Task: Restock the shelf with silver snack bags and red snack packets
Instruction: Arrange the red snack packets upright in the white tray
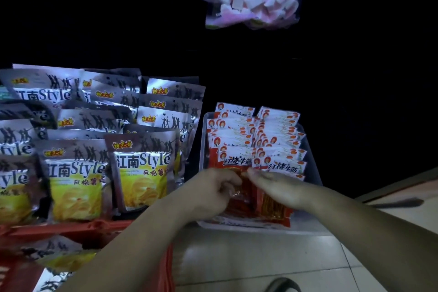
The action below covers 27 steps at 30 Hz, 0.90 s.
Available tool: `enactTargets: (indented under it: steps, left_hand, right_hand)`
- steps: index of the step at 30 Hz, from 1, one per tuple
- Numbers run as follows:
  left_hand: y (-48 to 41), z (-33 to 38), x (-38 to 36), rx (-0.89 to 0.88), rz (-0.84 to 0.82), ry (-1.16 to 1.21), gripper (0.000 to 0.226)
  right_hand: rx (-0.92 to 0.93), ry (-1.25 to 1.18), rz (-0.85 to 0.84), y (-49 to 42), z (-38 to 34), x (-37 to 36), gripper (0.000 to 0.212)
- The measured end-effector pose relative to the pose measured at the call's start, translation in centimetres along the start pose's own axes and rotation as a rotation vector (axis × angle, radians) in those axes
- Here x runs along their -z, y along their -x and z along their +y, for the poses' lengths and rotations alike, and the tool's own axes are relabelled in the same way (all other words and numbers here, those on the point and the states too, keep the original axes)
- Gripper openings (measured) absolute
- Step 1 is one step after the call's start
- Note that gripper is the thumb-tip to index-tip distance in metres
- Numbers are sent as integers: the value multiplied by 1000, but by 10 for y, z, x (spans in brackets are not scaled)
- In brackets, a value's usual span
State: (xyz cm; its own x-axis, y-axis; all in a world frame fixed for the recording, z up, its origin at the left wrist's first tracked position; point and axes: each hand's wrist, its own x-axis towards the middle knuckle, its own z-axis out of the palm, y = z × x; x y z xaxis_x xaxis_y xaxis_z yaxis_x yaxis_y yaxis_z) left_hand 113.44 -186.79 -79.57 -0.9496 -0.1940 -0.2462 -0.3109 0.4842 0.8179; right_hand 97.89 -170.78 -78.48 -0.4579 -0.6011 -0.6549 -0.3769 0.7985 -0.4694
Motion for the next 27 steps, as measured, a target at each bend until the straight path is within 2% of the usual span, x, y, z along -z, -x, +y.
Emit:
enactTargets:
  steps: [2, 6, 9, 12, 16, 17, 19, 21, 23, 25, 27]
  left_hand:
    - [-3, -1, -1, 35, 14, 58, 31]
    - [-6, 3, -6, 37, 83, 121, 28]
    - [-4, 3, -7, 11, 151, 78, 28]
    - [0, 1, -5, 12, 216, 83, 26]
    - [3, -2, 7, 49, 273, 56, 24]
    - [3, -3, 14, 72, 304, 61, 23]
    - [4, -5, 26, 101, 358, 92, 27]
    - [5, -7, 35, 104, 390, 109, 29]
    - [6, -9, 37, 109, 399, 106, 28]
    - [8, -11, 34, 114, 393, 104, 34]
    - [8, -14, 30, 100, 376, 99, 34]
  right_hand:
    - [-42, 30, 27, 3, 10, 5, 101]
    - [-32, 119, 65, 5, 20, 8, 98]
    - [48, 161, 129, 5, 16, 5, 61]
    - [150, 177, 263, -1, 4, 0, 48]
    - [189, 99, 397, -15, -13, 2, 17]
    - [204, 110, 441, -19, -17, 3, 18]
    - [228, 191, 511, -28, -24, 3, 33]
    - [220, 276, 526, -36, -35, 1, 42]
    - [205, 353, 522, -43, -44, -1, 35]
    - [204, 463, 555, -47, -50, -4, 19]
    - [221, 503, 592, -49, -50, -3, 13]
